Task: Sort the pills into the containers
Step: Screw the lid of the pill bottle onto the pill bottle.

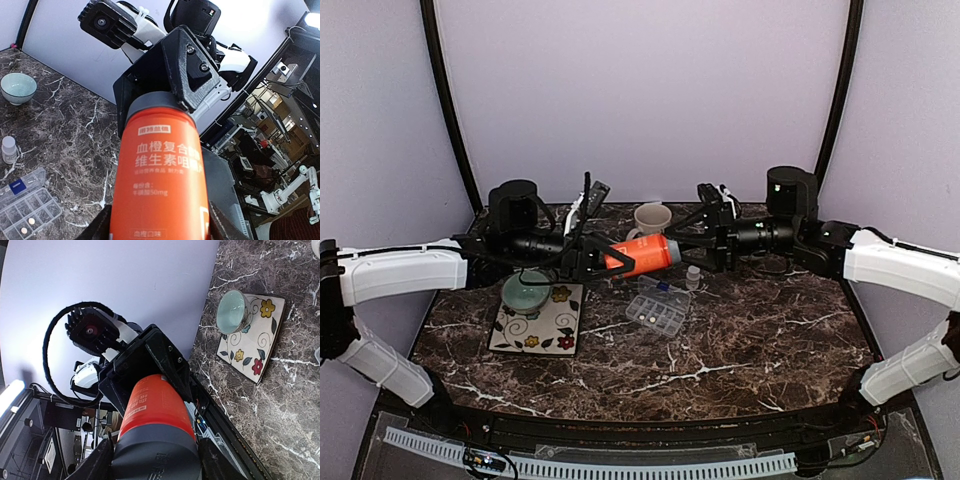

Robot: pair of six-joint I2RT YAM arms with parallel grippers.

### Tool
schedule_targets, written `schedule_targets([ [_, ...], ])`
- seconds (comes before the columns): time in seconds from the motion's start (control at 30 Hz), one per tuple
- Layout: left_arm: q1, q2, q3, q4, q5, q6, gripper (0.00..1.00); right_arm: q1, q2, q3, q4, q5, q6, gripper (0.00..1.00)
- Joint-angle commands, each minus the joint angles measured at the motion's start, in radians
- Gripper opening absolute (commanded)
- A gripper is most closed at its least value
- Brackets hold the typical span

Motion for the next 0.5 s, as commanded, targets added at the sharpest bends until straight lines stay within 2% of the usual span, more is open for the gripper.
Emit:
schedule_targets([
  [0.0, -0.092, -0.048, 0.085, 0.071, -0.093, 0.116, 0.00, 0.068, 0.079, -0.005, -0.008, -0.044, 0.031, 0.05],
  [0.2, -0.104, -0.101, 0.088, -0.017, -0.205, 0.222, 0.00, 0.068, 0.097, 0.002, -0.035, -0.047, 0.038, 0.04],
  [0.47, -0.136, -0.187, 0.047, -0.025, -0.359, 0.333, 0.00, 0.067, 0.111, 0.018, -0.066, -0.044, 0.053, 0.03],
])
